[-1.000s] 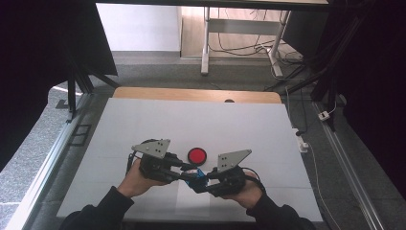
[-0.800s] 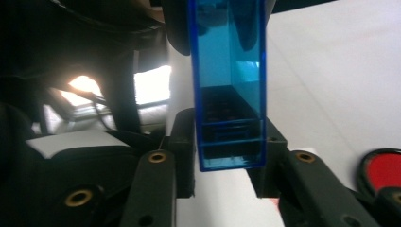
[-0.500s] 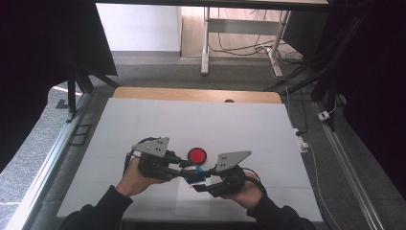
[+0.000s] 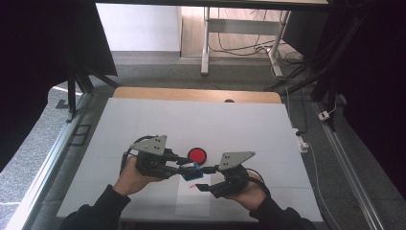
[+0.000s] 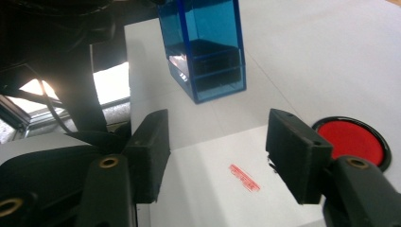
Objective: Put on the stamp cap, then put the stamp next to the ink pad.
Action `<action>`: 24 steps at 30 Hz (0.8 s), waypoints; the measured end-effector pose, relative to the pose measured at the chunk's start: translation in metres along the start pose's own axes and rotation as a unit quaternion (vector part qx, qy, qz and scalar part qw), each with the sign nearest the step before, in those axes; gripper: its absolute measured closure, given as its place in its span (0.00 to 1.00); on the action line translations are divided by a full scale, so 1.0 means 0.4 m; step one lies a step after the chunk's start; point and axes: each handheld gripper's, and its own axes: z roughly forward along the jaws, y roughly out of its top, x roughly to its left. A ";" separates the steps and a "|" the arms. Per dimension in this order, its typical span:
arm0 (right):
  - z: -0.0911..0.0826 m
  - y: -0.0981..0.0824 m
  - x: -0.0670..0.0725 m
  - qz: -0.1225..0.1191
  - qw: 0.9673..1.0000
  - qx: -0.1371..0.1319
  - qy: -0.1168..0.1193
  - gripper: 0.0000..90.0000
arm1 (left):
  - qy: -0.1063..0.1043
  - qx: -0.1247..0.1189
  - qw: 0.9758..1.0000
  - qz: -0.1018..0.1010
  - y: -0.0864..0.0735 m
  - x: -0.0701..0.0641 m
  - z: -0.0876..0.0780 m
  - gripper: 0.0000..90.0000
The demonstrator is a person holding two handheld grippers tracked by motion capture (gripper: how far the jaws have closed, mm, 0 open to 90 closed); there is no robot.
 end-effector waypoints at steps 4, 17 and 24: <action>-0.006 -0.004 -0.001 0.007 1.000 0.002 -0.013 0.39 | 0.006 0.002 1.000 -0.004 0.001 0.001 -0.004 0.78; -0.028 -0.019 -0.001 0.012 0.998 0.015 -0.062 0.31 | 0.034 0.011 0.999 -0.021 -0.004 0.011 -0.020 0.78; -0.038 -0.026 -0.005 0.030 0.997 0.014 -0.076 0.25 | 0.048 0.020 0.998 -0.027 -0.006 0.015 -0.025 0.78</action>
